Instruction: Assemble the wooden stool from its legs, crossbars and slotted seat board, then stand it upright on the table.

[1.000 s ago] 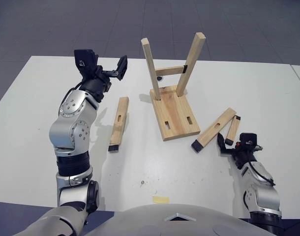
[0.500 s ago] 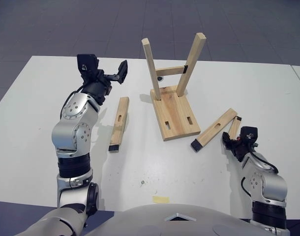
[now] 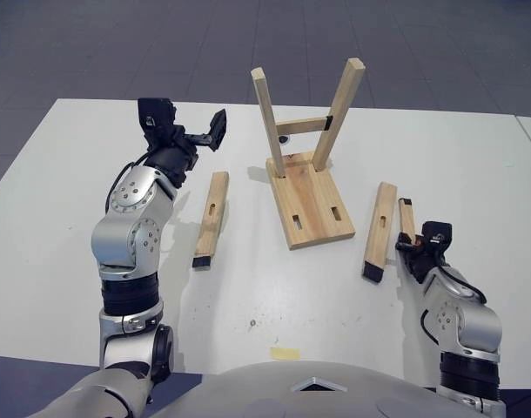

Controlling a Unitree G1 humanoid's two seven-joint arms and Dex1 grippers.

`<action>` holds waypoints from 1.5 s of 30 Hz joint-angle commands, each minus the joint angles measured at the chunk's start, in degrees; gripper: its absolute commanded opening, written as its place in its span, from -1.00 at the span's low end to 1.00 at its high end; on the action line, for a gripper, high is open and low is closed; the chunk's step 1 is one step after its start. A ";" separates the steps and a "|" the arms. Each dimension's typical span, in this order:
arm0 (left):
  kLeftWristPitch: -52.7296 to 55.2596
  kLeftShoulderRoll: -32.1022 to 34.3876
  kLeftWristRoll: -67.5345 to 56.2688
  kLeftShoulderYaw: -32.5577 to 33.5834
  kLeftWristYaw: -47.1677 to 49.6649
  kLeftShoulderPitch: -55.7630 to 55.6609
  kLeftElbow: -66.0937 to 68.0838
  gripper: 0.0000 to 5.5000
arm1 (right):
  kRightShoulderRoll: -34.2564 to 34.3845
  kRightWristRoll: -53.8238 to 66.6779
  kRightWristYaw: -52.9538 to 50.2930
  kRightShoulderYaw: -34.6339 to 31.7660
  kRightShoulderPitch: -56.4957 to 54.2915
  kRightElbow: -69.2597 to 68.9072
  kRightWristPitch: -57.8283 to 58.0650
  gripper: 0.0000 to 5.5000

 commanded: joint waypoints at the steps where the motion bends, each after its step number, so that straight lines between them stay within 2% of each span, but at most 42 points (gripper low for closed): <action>1: -0.02 0.19 -0.97 1.39 -0.45 -3.22 1.34 0.96 | 0.13 -2.35 -2.86 -2.30 -3.19 2.10 -5.64 -0.53; 4: 2.45 -1.62 -7.24 5.92 -0.08 -6.60 1.52 0.96 | -3.21 -7.25 -1.83 -0.56 -7.56 -0.02 -19.57 -0.53; 7: 6.89 -3.49 -24.38 10.72 -4.34 -10.20 -1.68 0.96 | -3.54 -7.63 2.85 3.36 -11.99 -4.83 -30.25 -0.53; 11: 15.61 -2.95 -46.80 10.67 -9.06 -10.54 -4.42 0.96 | -3.80 -7.34 10.39 11.50 -13.01 -11.56 -38.32 -0.53; 16: 16.59 -4.41 -51.42 5.05 -5.78 -8.80 -6.80 0.96 | -2.73 -0.82 18.33 18.67 -12.48 -16.88 -37.06 -0.53; 21: 15.13 -4.49 -51.87 2.67 -1.75 -9.11 -6.95 0.96 | -2.01 -2.53 20.50 24.75 -11.86 -17.87 -37.11 -0.53; 25: 14.20 -3.37 -50.89 2.20 -0.24 -10.54 -5.82 0.96 | -1.57 -4.16 20.68 27.05 -11.76 -17.69 -37.78 -0.53; 31: 14.05 -0.46 -53.95 3.96 -0.65 -11.31 -4.80 0.63 | -1.15 -6.96 20.16 28.38 -11.06 -17.17 -38.68 -0.53; 45: 12.63 0.69 -57.59 2.00 0.79 -10.56 -5.88 -0.26 | -0.54 -9.73 19.76 28.57 -11.14 -16.26 -39.64 -0.53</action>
